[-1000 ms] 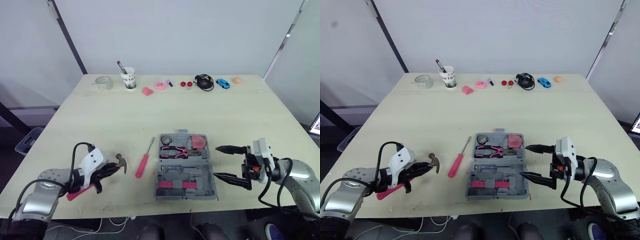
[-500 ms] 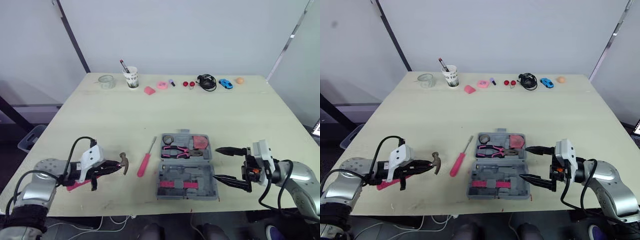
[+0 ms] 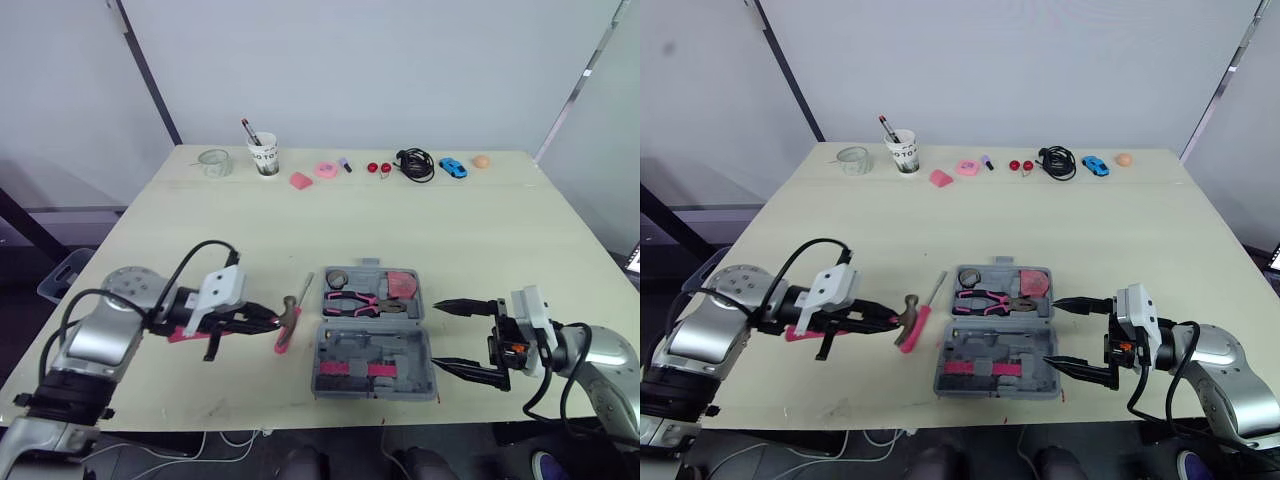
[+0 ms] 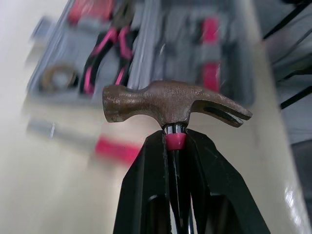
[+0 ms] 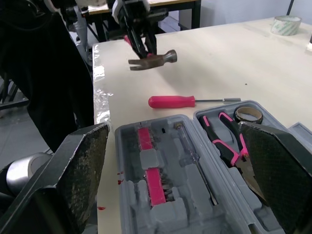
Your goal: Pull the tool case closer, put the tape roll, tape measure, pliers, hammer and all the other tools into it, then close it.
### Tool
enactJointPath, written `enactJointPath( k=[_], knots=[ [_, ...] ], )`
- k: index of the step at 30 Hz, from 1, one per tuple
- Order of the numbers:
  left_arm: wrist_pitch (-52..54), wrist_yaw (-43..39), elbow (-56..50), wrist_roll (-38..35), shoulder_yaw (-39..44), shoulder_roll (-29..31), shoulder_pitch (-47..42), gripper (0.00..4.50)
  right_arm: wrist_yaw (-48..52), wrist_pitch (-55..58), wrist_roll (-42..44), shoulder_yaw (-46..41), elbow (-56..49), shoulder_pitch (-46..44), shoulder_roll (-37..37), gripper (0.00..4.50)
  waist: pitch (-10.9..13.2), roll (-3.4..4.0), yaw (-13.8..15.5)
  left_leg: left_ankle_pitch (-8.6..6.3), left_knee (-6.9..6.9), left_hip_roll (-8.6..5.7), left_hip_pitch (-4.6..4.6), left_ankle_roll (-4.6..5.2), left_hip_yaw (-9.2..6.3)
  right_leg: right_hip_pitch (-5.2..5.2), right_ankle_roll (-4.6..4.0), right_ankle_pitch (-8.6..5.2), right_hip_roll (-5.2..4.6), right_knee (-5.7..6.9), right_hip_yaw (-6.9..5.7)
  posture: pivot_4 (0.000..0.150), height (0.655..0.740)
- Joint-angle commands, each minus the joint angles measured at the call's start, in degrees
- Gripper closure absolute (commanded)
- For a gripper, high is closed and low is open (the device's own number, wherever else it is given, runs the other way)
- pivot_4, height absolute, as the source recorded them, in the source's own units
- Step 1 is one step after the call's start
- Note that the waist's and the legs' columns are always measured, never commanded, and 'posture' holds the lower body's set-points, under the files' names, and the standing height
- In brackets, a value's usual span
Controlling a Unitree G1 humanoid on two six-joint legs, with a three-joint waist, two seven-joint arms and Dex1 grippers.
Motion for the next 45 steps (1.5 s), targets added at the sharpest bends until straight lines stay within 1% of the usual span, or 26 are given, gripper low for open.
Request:
enactJointPath(
  k=[1,4,8,9,12,15,20,25,29,30,32,34,37,45],
  knots=[
    [6.4,1.4,-6.5,-0.6,-3.4,-1.3,-4.0,4.36,1.0,-1.9,0.7,-2.4,-0.2,1.0,-1.0,0.0,0.0,0.0,0.0,0.0,0.0,0.0,0.02,0.0,0.0,0.01,0.0,0.0,0.03,0.01,0.02,0.15,0.74],
    [10.7,3.5,-8.5,1.0,-7.1,-3.5,-7.3,4.36,1.5,-2.6,0.6,-2.7,0.6,1.4,-1.4,0.0,0.0,0.01,0.0,0.0,0.03,-0.01,0.03,0.0,0.01,0.03,0.02,0.01,0.09,0.01,0.1,0.15,0.74],
    [15.9,5.5,-10.1,1.2,-10.7,-6.8,-10.4,4.36,1.7,-3.1,0.7,-3.0,1.2,1.7,-1.8,0.0,0.0,0.0,-0.1,0.0,0.08,0.0,0.01,0.0,-0.05,0.04,0.09,0.04,0.57,0.01,0.66,0.15,0.74],
    [17.4,6.2,-10.1,1.9,-12.5,-8.2,-11.5,4.36,1.8,-3.2,0.7,-3.3,1.4,1.8,-2.0,0.0,0.0,0.0,-0.1,0.0,0.08,0.0,0.01,0.01,-0.06,0.04,0.21,0.11,0.64,0.01,0.73,0.15,0.74],
    [20.3,8.1,-9.8,4.5,-16.9,-11.5,-14.5,4.36,2.0,-3.7,0.4,-4.0,2.0,2.6,-2.4,0.0,0.0,0.0,0.1,0.01,0.09,0.0,0.01,0.01,-0.08,0.05,0.22,0.12,0.74,0.01,0.85,0.15,0.74],
    [21.0,9.7,-10.1,7.3,-20.4,-13.6,-15.7,4.36,1.9,-3.8,0.5,-4.4,1.9,3.1,-2.6,0.0,0.0,0.0,0.0,0.01,0.14,-0.04,-0.01,0.01,-0.13,0.1,0.22,0.11,0.83,0.01,1.02,0.15,0.74],
    [24.0,12.1,-10.6,8.2,-23.1,-18.0,-17.5,4.36,1.9,-4.1,0.7,-4.8,2.0,4.1,-2.9,0.0,0.0,0.01,-0.1,0.01,0.15,-0.04,0.01,0.02,-0.1,0.09,0.23,0.12,0.9,0.02,1.19,0.15,0.74],
    [27.8,12.0,-9.5,8.5,-26.8,-21.4,-19.4,4.36,2.2,-4.5,0.7,-5.9,3.1,4.9,-3.4,0.0,0.0,0.03,0.0,0.01,0.25,-0.07,-0.02,0.02,-0.16,0.11,0.23,0.11,1.21,0.05,1.68,0.15,0.74],
    [26.3,14.1,-4.9,12.8,-32.0,-25.0,-20.3,4.36,4.1,-6.7,-0.5,-6.5,6.7,5.0,-4.1,0.0,0.0,0.04,0.0,0.01,0.3,-0.08,-0.04,0.02,-0.19,0.12,0.23,0.11,1.55,0.05,2.17,0.15,0.74],
    [26.1,14.4,-4.7,12.6,-32.1,-25.8,-20.1,4.36,4.3,-7.1,-0.7,-6.5,7.1,4.9,-4.1,0.0,0.0,0.04,0.0,0.01,0.31,-0.08,-0.04,0.03,-0.2,0.12,0.23,0.11,1.59,0.05,2.23,0.15,0.74],
    [22.3,15.1,-3.8,12.5,-31.6,-27.5,-19.6,4.36,4.1,-7.2,-0.6,-6.1,7.1,4.7,-3.9,0.0,0.0,0.05,-0.1,0.01,0.31,-0.08,-0.05,0.02,-0.21,0.11,0.23,0.11,1.63,0.06,2.26,0.15,0.74],
    [21.6,15.9,-2.9,13.8,-32.9,-28.6,-19.7,4.36,3.7,-7.4,-0.7,-5.8,7.0,4.4,-3.6,0.0,0.0,0.08,-0.1,0.01,0.31,-0.07,-0.05,0.02,-0.21,0.1,0.23,0.11,1.63,0.08,2.28,0.15,0.74],
    [24.0,18.2,-2.2,16.0,-34.2,-30.5,-20.2,4.36,3.4,-7.6,-0.9,-5.6,6.8,4.4,-3.3,0.0,0.0,0.08,-0.1,0.01,0.31,-0.07,-0.04,0.03,-0.22,0.11,0.23,0.12,1.64,0.1,2.29,0.15,0.74],
    [26.2,17.7,0.8,20.6,-38.4,-32.3,-23.8,4.36,3.0,-8.4,-1.0,-5.9,6.5,5.3,-3.1,0.0,0.0,0.09,0.0,0.01,0.37,-0.08,-0.05,0.03,-0.22,0.11,0.24,0.11,1.64,0.12,2.31,0.15,0.74]
  ],
)
